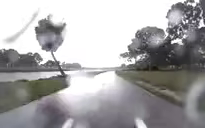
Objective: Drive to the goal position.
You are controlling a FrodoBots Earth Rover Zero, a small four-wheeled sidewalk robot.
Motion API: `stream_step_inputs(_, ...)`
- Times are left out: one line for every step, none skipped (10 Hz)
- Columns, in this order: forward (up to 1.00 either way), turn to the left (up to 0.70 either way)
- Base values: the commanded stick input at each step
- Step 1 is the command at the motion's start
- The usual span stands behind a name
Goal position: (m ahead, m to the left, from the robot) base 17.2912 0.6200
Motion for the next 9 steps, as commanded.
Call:
stream_step_inputs(1.00, 0.00)
stream_step_inputs(1.00, 0.00)
stream_step_inputs(1.00, 0.00)
stream_step_inputs(1.00, 0.00)
stream_step_inputs(1.00, 0.00)
stream_step_inputs(1.00, 0.00)
stream_step_inputs(1.00, 0.00)
stream_step_inputs(1.00, 0.00)
stream_step_inputs(1.00, 0.00)
